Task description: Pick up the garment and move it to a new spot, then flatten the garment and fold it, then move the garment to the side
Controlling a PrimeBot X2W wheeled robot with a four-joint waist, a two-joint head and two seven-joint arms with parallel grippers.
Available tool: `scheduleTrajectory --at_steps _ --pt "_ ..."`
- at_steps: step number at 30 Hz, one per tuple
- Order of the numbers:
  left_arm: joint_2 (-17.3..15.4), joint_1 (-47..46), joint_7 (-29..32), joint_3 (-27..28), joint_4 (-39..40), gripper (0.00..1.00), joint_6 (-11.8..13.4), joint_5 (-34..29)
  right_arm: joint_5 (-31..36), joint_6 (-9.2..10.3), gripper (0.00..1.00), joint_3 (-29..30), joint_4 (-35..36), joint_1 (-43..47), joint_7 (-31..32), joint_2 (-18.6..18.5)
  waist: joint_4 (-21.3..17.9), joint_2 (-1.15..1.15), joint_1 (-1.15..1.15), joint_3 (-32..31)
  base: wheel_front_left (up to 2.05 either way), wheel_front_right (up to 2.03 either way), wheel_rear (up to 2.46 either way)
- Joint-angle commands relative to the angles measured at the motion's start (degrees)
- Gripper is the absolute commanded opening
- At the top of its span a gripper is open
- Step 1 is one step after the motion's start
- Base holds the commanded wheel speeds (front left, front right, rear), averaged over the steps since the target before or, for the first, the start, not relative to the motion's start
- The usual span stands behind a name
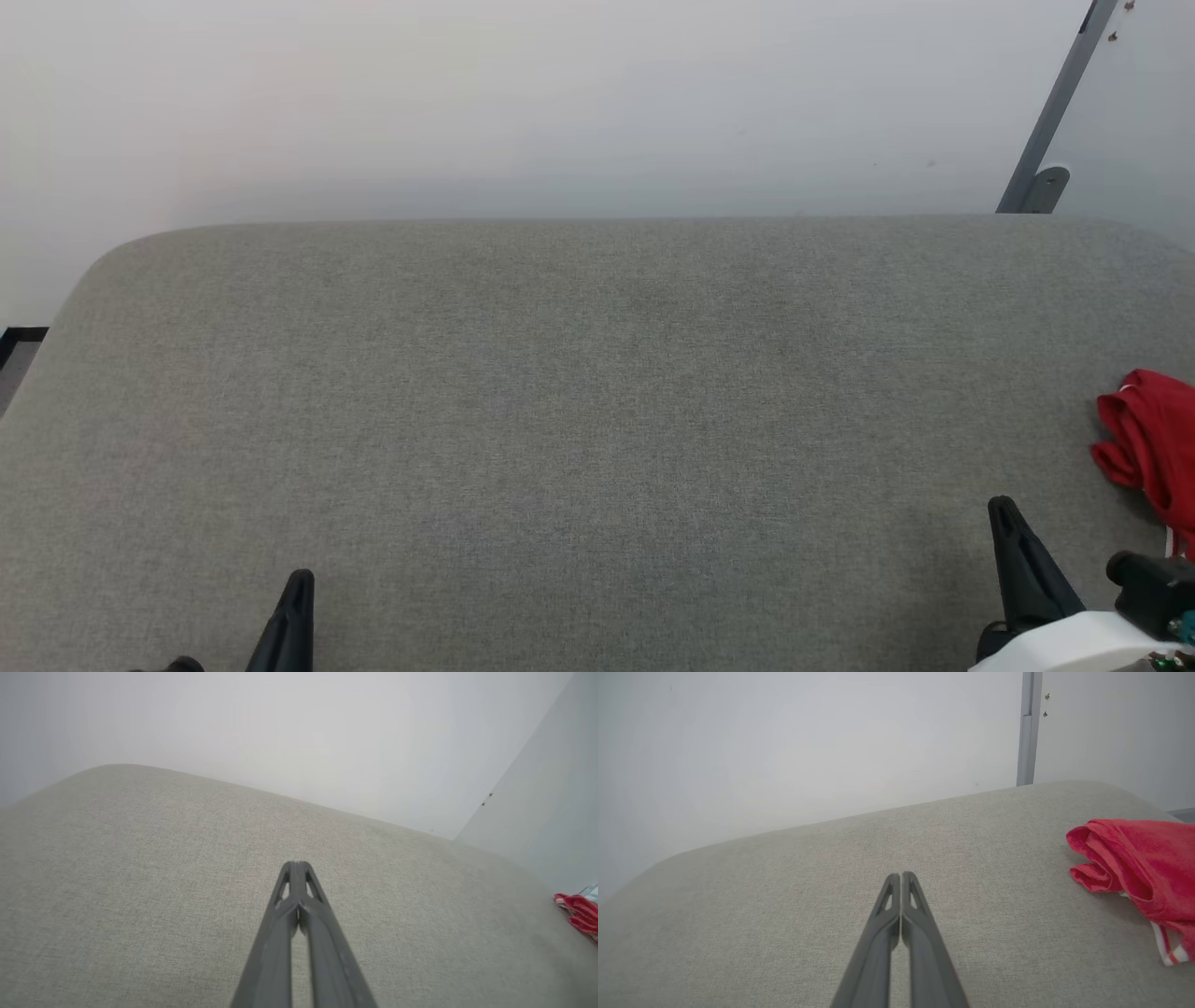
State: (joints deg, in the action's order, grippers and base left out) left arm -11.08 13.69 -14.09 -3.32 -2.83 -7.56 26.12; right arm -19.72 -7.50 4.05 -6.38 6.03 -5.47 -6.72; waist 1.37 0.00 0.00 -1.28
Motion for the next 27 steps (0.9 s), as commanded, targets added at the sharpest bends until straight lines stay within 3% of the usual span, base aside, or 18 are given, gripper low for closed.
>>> scheduleTrajectory --at_steps 1,27 --pt "-0.3 -1.3 0.5 0.5 0.5 0.0 0.1 3.1 -3.0 0.0 0.0 0.3 0.5 -1.4 0.5 -0.1 0.0 0.0 0.0 0.0 0.0 0.0 0.0" --pt "1.5 -7.7 6.2 2.4 -3.6 0.0 0.0 24.8 -25.9 0.0 0.0 1.0 -2.0 -5.1 4.3 1.2 -0.3 0.0 0.0 0.3 0.0 0.0 0.0"
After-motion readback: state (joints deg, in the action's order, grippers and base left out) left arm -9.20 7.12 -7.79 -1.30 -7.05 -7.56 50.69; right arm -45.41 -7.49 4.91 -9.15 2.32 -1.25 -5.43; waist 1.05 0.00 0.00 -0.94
